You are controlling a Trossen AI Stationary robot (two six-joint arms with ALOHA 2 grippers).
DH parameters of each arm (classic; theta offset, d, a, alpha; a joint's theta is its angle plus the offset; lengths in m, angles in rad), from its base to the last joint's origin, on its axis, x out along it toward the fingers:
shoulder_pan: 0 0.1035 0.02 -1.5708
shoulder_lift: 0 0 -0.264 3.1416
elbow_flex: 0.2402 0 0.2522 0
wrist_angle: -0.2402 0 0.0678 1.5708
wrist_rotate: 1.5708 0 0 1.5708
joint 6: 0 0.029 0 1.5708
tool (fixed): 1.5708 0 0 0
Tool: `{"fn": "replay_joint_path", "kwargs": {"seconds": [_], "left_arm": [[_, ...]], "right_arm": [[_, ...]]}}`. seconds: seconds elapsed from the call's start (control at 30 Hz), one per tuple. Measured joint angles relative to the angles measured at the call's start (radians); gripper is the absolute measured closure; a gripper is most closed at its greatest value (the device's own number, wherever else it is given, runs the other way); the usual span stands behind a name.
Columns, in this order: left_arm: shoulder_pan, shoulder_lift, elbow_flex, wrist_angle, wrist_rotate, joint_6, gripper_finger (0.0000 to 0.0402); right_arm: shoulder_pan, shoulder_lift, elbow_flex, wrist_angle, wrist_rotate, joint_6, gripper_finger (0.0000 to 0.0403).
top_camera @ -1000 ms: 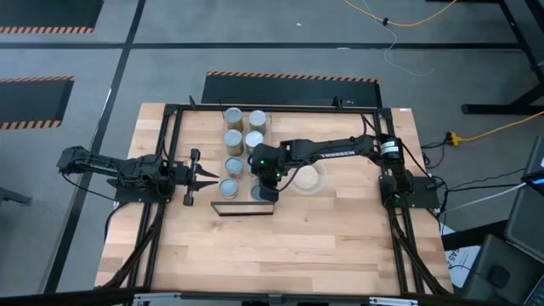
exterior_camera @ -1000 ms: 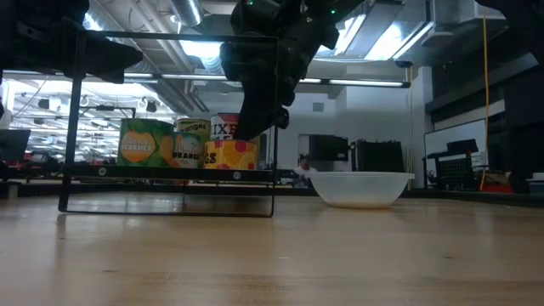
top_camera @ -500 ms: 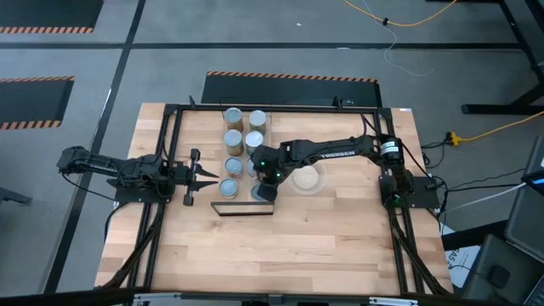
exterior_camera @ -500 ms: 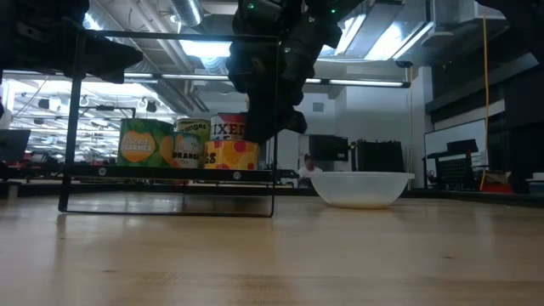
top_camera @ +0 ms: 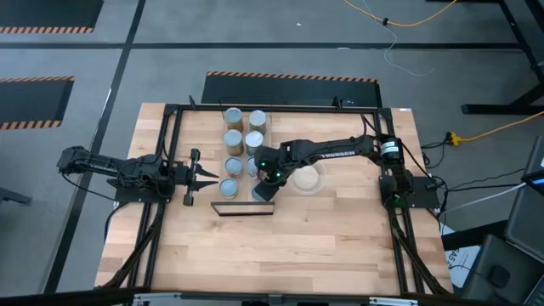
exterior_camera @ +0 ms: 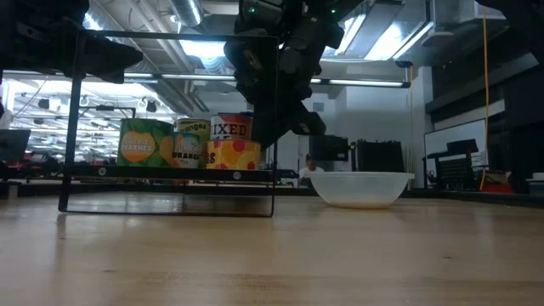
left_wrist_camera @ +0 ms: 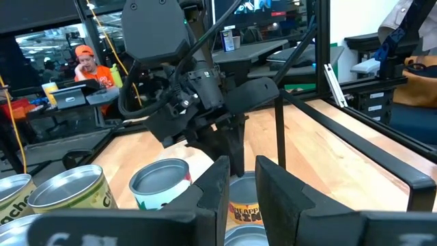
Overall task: Pick and place cans onto a shelf
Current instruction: Put the small canned pineapple on the shelf
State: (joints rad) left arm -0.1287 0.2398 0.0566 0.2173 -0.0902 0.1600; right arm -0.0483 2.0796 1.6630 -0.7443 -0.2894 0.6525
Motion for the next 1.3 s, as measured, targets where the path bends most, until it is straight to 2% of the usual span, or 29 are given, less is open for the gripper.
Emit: {"fn": "replay_joint_path", "kwargs": {"seconds": [0.2, 0.77, 1.0, 1.3], "left_arm": [[0.0, 0.0, 0.0, 0.0, 0.0, 0.0, 0.0337], [0.0, 0.0, 0.0, 0.0, 0.004, 0.0, 0.0337], [0.0, 0.0, 0.0, -0.004, 0.004, 0.0, 0.0337], [0.0, 0.0, 0.0, -0.006, 0.004, 0.0, 0.0337]], "right_arm": [[0.0, 0.0, 0.0, -0.002, -0.049, 0.058, 0.0338], [0.0, 0.027, -0.001, 0.018, -0.022, 0.037, 0.0344], [0.0, 0.027, 0.0, 0.023, -0.019, -0.035, 0.0392], [-0.001, 0.029, 0.0, 0.075, -0.012, -0.239, 0.0389]]}}
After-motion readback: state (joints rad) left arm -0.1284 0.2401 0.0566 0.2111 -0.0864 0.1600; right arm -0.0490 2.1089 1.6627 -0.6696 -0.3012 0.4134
